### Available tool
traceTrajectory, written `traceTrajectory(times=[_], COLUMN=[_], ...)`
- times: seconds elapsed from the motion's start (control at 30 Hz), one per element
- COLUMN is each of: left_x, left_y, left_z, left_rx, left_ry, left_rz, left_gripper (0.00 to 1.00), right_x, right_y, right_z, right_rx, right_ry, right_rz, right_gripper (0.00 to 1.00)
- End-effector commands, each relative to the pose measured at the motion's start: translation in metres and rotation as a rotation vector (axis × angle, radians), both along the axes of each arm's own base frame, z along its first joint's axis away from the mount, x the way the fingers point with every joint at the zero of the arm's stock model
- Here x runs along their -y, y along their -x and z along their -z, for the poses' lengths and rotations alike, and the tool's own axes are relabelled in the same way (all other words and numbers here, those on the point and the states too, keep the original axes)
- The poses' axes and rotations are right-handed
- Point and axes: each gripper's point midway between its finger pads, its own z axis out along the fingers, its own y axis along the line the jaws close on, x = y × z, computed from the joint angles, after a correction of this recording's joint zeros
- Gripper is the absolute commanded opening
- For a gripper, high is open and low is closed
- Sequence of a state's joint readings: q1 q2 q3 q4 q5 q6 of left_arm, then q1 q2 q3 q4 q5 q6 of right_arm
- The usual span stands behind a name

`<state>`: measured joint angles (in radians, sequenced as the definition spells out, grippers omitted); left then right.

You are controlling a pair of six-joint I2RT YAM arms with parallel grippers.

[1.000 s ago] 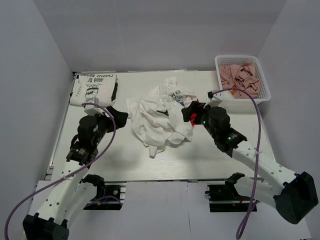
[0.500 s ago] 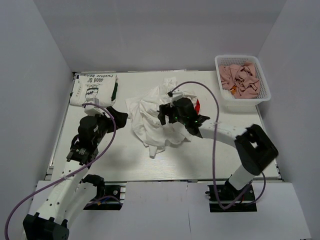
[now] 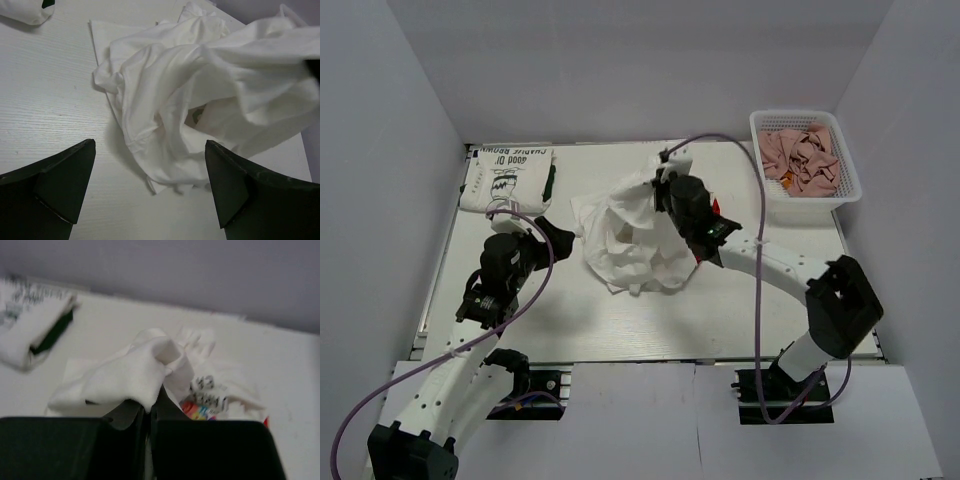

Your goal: Fold and stack the t-shirts

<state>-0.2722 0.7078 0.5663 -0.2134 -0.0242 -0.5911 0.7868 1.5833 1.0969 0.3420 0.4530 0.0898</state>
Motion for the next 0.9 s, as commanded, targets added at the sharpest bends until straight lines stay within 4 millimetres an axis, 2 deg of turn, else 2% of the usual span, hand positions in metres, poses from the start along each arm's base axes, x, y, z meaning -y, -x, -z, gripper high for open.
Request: traceTrajectory(times=[0.0,0.03,0.1,0.13,0.17,0.2,0.23,0.27,0.3,0.33,0.37,0.4,0.43,0.47,0.5,0.53,0.6,0.63,0.7,0.73,0.77,0.8,0.83,0.87], left_x=[-0.005,-0.006,-0.007,-0.007,-0.008,-0.008,-0.008,-0.006,-0.006,-0.006,-0.006,-0.006,-0.007,-0.012,-0.012,-0.012,-0.013,-0.012,-0.011,-0.008,-0.008,-0.007,-0.005,-0.005], left_y=[-0.001,0.0,-0.001,-0.002,-0.003,-0.003,-0.004,-0.003,-0.004,-0.004,-0.004,-0.004,-0.006,-0.007,-0.007,-0.008,-0.011,-0.012,-0.016,-0.017,-0.018,-0.02,-0.021,-0.021], left_z=[-0.007,-0.003,-0.003,0.0,0.003,0.003,0.001,0.001,0.001,0.002,0.003,0.003,0.001,-0.001,-0.001,-0.004,-0.004,-0.007,-0.001,-0.001,0.001,0.002,0.008,0.011], left_rx=[0.018,0.01,0.011,0.0,-0.008,-0.008,0.001,0.0,0.007,0.009,0.011,0.011,0.02,0.03,0.03,0.043,0.042,0.055,0.034,0.036,0.027,0.024,0.004,-0.005], left_ry=[-0.007,-0.009,-0.013,-0.016,-0.021,-0.021,-0.018,-0.014,-0.012,-0.021,-0.02,-0.02,-0.021,-0.022,-0.022,-0.018,-0.01,-0.006,-0.004,0.001,-0.002,0.007,0.005,0.002], left_rz=[-0.031,-0.031,-0.042,-0.041,-0.05,-0.05,-0.05,-0.037,-0.037,-0.034,-0.034,-0.034,-0.045,-0.066,-0.066,-0.066,-0.079,-0.079,-0.082,-0.07,-0.07,-0.073,-0.063,-0.063], left_gripper=[1.0,1.0,1.0,1.0,1.0,1.0,1.0,1.0,1.0,1.0,1.0,1.0,1.0,1.0,1.0,1.0,1.0,1.0,1.0,1.0,1.0,1.0,1.0,1.0], right_x=[0.067,0.094,0.118,0.146,0.152,0.162,0.176,0.195,0.224,0.231,0.266,0.278,0.294,0.292,0.323,0.329,0.355,0.366,0.377,0.384,0.388,0.396,0.418,0.423], right_y=[-0.021,-0.028,-0.031,-0.043,-0.05,-0.056,-0.075,-0.09,-0.091,-0.107,-0.118,-0.117,-0.136,-0.141,-0.135,-0.152,-0.157,-0.163,-0.172,-0.181,-0.185,-0.197,-0.196,-0.2], right_z=[-0.16,-0.172,-0.203,-0.209,-0.241,-0.248,-0.228,-0.24,-0.27,-0.254,-0.267,-0.288,-0.277,-0.28,-0.308,-0.293,-0.298,-0.291,-0.285,-0.274,-0.271,-0.252,-0.247,-0.239], right_rx=[0.319,0.346,0.404,0.432,0.467,0.459,0.392,0.399,0.441,0.397,0.413,0.446,0.414,0.419,0.478,0.46,0.493,0.49,0.49,0.478,0.478,0.451,0.442,0.424], right_ry=[-0.249,-0.258,-0.295,-0.238,-0.202,-0.192,-0.098,-0.075,-0.094,-0.048,-0.046,-0.066,-0.028,-0.032,-0.063,-0.043,-0.036,-0.009,0.016,0.033,0.048,0.086,0.097,0.106], right_rz=[0.318,0.394,0.453,0.516,0.526,0.565,0.606,0.653,0.724,0.752,0.83,0.846,0.878,0.868,0.91,0.922,0.943,0.95,0.92,0.917,0.917,0.937,0.987,0.994], right_gripper=[0.0,0.0,0.0,0.0,0.0,0.0,0.0,0.0,0.0,0.0,0.0,0.0,0.0,0.0,0.0,0.0,0.0,0.0,0.0,0.0,0.0,0.0,0.0,0.0])
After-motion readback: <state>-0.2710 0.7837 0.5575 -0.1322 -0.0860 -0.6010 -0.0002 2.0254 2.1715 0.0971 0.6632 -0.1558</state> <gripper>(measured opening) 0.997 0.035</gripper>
